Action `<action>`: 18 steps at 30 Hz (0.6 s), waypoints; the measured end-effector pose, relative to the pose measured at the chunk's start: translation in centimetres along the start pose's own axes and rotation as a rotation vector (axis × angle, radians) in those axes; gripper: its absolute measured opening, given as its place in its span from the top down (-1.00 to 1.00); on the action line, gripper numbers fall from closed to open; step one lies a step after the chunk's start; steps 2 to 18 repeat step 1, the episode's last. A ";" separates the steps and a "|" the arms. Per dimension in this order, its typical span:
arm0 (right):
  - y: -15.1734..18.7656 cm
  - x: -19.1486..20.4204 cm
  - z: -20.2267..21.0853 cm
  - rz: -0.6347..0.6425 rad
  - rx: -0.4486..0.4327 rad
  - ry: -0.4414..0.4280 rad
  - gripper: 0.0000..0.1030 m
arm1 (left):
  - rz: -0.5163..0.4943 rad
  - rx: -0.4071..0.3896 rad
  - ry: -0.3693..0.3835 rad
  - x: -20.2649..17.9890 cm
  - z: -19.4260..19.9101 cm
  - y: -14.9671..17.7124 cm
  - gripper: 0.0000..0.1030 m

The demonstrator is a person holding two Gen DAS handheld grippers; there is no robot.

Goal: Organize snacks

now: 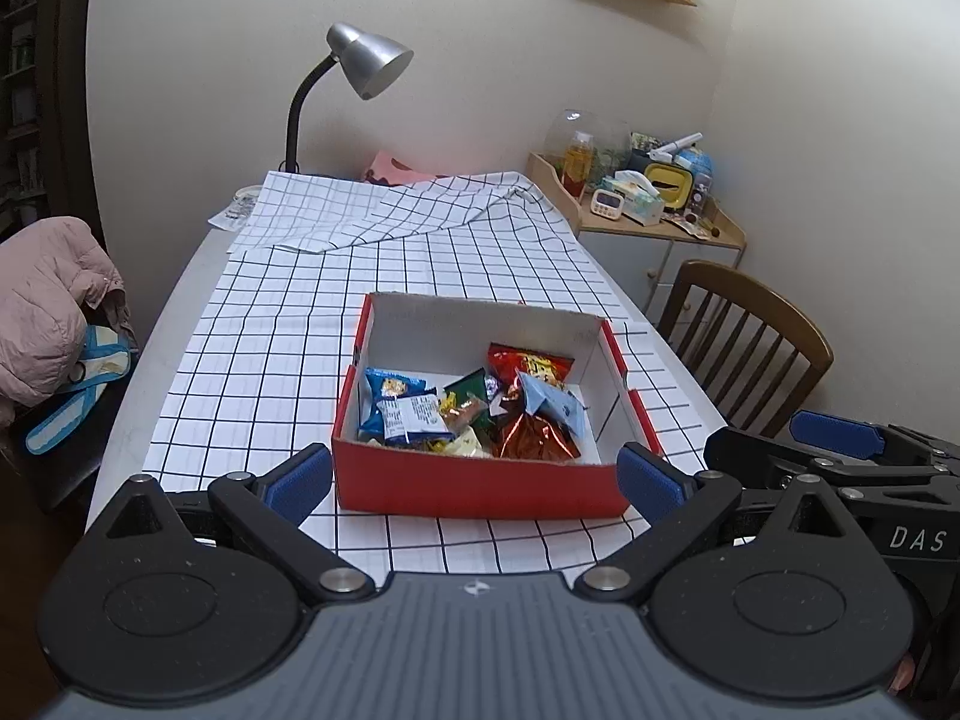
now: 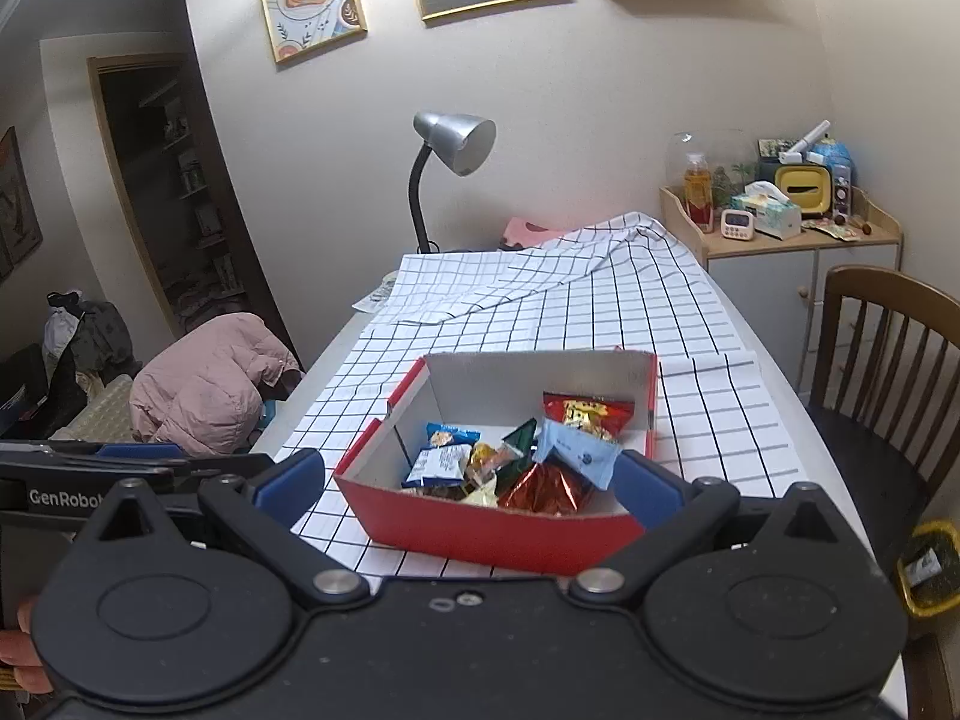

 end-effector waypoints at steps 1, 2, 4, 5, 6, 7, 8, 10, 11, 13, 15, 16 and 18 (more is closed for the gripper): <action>0.3 0.1 0.1 -0.004 0.001 0.006 -0.99 | -0.002 0.006 0.004 0.1 0.0 0.1 -0.97; 0.3 0.1 0.1 -0.004 0.001 0.006 -0.99 | -0.002 0.006 0.004 0.1 0.0 0.1 -0.97; 0.3 0.1 0.1 -0.004 0.001 0.006 -0.99 | -0.002 0.006 0.004 0.1 0.0 0.1 -0.97; 0.3 0.1 0.1 -0.004 0.001 0.006 -0.99 | -0.002 0.006 0.004 0.1 0.0 0.1 -0.97; 0.3 0.1 0.1 -0.004 0.001 0.006 -0.99 | -0.002 0.006 0.004 0.1 0.0 0.1 -0.97; 0.3 0.1 0.1 -0.004 0.001 0.006 -0.99 | -0.002 0.006 0.004 0.1 0.0 0.1 -0.97; 0.3 0.1 0.1 -0.004 0.001 0.006 -0.99 | -0.002 0.006 0.004 0.1 0.0 0.1 -0.97; 0.3 0.1 0.1 -0.004 0.001 0.006 -0.99 | -0.002 0.006 0.004 0.1 0.0 0.1 -0.97; 0.3 0.1 0.1 -0.004 0.001 0.006 -0.99 | -0.002 0.006 0.004 0.1 0.0 0.1 -0.97; 0.3 0.1 0.1 -0.004 0.001 0.006 -0.99 | -0.002 0.006 0.004 0.1 0.0 0.1 -0.97; 0.3 0.1 0.1 -0.004 0.001 0.006 -0.99 | -0.002 0.006 0.004 0.1 0.0 0.1 -0.97; 0.3 0.1 0.1 -0.004 0.001 0.006 -0.99 | -0.002 0.006 0.004 0.1 0.0 0.1 -0.97; 0.3 0.1 0.1 -0.004 0.001 0.006 -0.99 | -0.002 0.006 0.004 0.1 0.0 0.1 -0.97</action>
Point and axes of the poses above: each gripper's, at about its wrist camera, not at the fingertips, and z roughly against the way its jaws point, x to its left, y to its underside, the point moved 2 cm from there along -z, roughly the way its jaws point, and after that the axes turned 3 degrees about -y, right-handed, at the moved point
